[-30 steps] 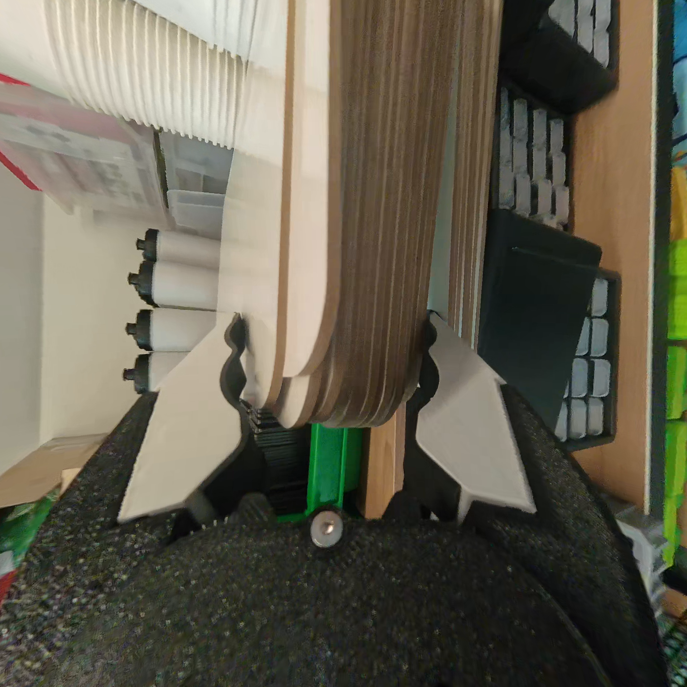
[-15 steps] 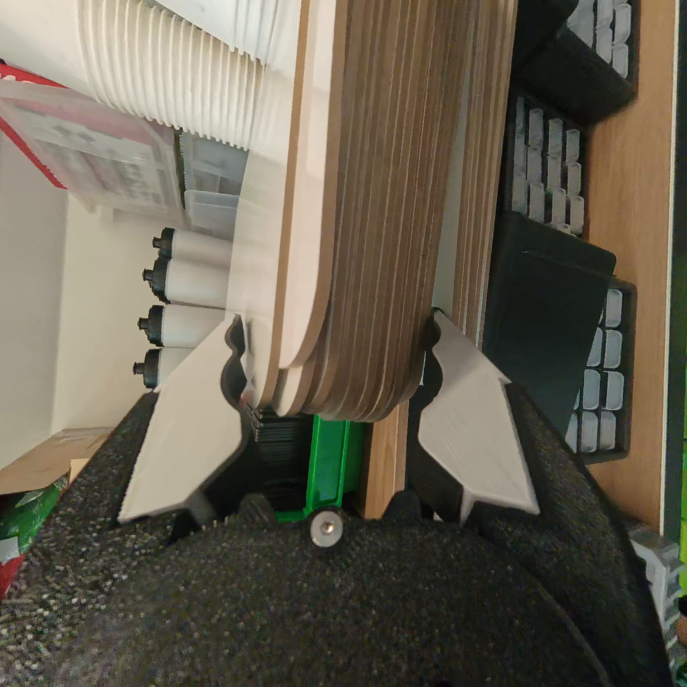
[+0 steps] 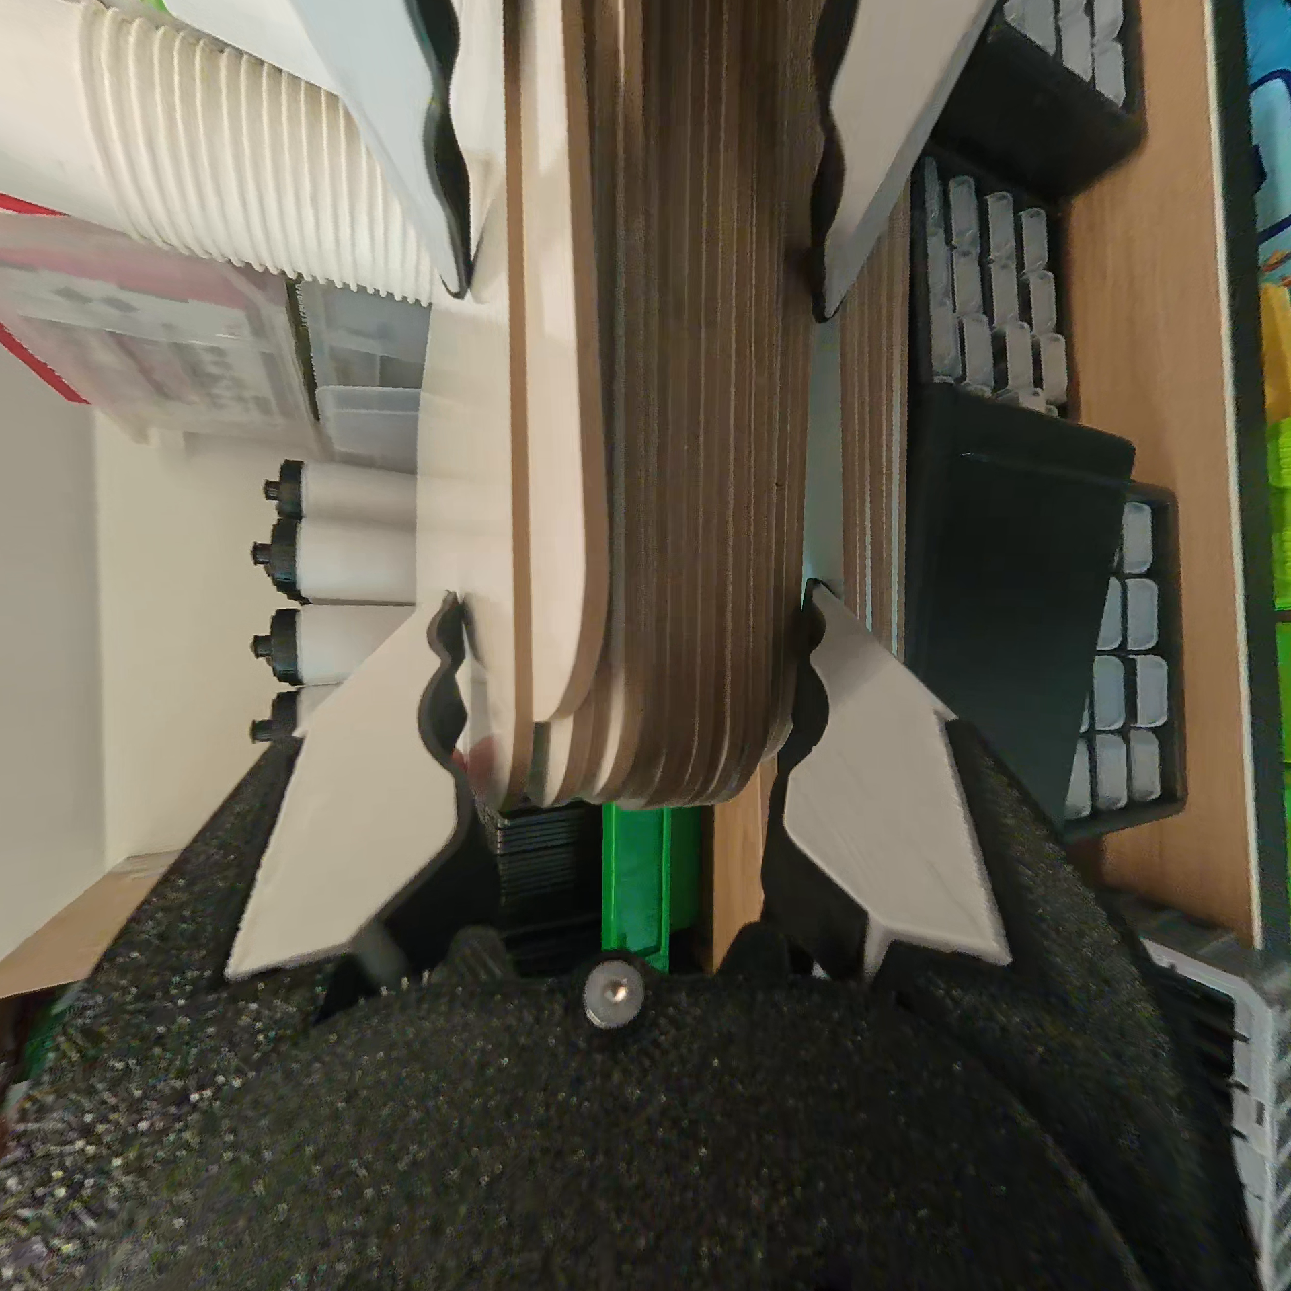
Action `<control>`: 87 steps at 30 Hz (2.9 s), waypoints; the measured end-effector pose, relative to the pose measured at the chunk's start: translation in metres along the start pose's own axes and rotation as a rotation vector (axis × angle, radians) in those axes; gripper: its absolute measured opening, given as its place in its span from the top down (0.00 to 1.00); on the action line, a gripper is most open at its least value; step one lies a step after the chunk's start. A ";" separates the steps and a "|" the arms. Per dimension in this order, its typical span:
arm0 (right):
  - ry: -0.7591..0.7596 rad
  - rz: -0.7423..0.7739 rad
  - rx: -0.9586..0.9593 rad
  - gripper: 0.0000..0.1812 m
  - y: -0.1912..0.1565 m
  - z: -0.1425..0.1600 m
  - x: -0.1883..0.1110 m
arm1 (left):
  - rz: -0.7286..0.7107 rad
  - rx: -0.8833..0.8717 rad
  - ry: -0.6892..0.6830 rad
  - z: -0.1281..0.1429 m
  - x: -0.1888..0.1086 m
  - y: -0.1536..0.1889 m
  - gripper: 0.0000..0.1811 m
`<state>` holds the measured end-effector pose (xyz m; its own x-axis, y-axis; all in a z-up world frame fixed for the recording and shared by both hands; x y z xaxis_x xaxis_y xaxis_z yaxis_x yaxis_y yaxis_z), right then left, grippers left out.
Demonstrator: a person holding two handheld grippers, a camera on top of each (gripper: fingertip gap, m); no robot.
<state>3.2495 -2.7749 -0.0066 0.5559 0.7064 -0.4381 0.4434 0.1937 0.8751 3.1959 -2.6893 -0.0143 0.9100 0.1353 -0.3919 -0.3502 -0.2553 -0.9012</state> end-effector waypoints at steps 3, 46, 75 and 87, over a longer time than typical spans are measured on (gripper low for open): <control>0.001 0.005 -0.016 0.52 0.002 -0.001 -0.001 | 0.019 -0.043 -0.019 0.002 0.002 -0.004 0.43; 0.074 -0.167 0.613 0.40 0.026 0.044 -0.074 | 0.478 -1.205 0.437 0.034 -0.051 -0.033 0.39; 0.095 -0.655 0.564 0.34 -0.036 0.132 -0.001 | 0.361 -1.169 -0.078 0.024 -0.019 0.042 0.40; -0.062 -0.646 0.576 0.27 -0.056 0.103 0.002 | 0.373 -0.934 -0.349 0.001 0.021 0.042 0.42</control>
<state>3.2986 -2.8545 -0.0778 0.1017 0.5354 -0.8385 0.9633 0.1574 0.2174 3.2005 -2.6960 -0.0607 0.6144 0.1260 -0.7789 -0.1501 -0.9505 -0.2722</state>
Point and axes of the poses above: each gripper's, where its closed fingertips meet, x out along the fingers, z out of its underside, y = z × x across the jaws, the point moved 4 cm from there along -x, back along the fingers, and after that the axes turned 6 degrees about -y, right-handed, at the moved point
